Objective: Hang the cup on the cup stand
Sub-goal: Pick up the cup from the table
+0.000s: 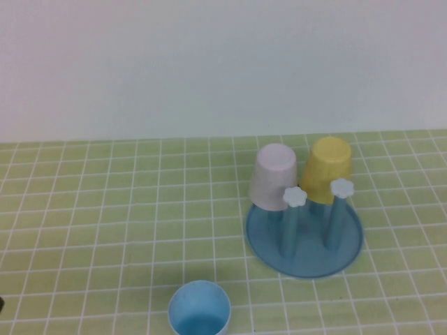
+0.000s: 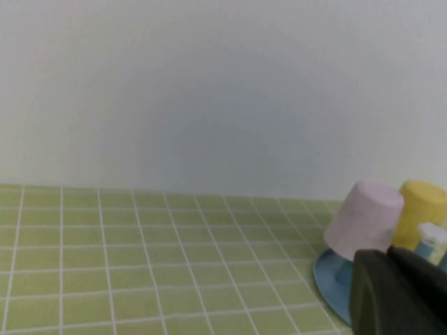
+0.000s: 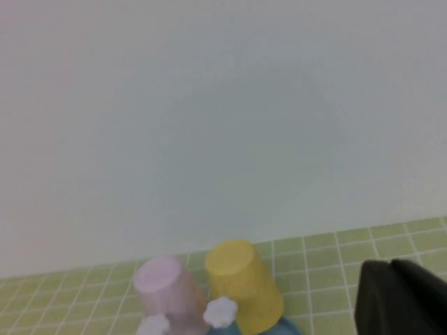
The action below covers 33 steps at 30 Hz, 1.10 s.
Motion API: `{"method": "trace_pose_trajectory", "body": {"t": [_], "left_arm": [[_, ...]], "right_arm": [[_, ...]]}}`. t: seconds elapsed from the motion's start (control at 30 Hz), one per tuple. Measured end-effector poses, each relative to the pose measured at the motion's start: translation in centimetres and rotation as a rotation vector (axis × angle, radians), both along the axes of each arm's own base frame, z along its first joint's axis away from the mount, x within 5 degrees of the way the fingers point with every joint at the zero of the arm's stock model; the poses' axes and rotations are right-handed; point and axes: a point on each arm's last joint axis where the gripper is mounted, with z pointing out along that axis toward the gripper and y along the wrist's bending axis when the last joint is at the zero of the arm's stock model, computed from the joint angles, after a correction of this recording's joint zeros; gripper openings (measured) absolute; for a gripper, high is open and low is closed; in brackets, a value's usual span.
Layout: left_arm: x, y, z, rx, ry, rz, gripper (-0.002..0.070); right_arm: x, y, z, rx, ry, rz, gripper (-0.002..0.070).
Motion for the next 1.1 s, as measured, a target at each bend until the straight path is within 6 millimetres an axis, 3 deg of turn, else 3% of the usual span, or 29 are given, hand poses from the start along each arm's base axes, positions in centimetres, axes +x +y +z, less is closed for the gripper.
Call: {"method": "trace_pose_trajectory", "body": {"t": [0.13,0.33,0.53,0.8,0.97,1.1], "left_arm": [[1.1,-0.6,0.4,0.037,0.079,-0.075,-0.0002],[3.1,-1.5,2.5,0.160,0.224,-0.205,-0.0002],[6.2,-2.2,4.4,0.223,0.361,-0.318,-0.0002],[8.4,-2.6,4.1,0.223,0.458,-0.387,-0.0002],[8.3,-3.1,4.0,0.177,0.491,-0.443,-0.0002],[8.3,-3.1,3.4,0.198,0.552,-0.474,-0.0002]], "right_arm": [[0.4,0.9,-0.2,-0.061,0.006,0.110,-0.0001],[0.3,1.7,0.0,-0.195,-0.027,0.226,-0.0001],[1.0,3.0,0.0,-0.269,0.070,0.378,-0.0001],[5.9,5.3,0.6,-0.366,0.443,0.556,-0.0001],[8.8,6.8,-0.8,-0.359,0.644,0.581,-0.0001],[9.4,8.1,-2.1,-0.392,0.731,0.614,-0.0001]]}}
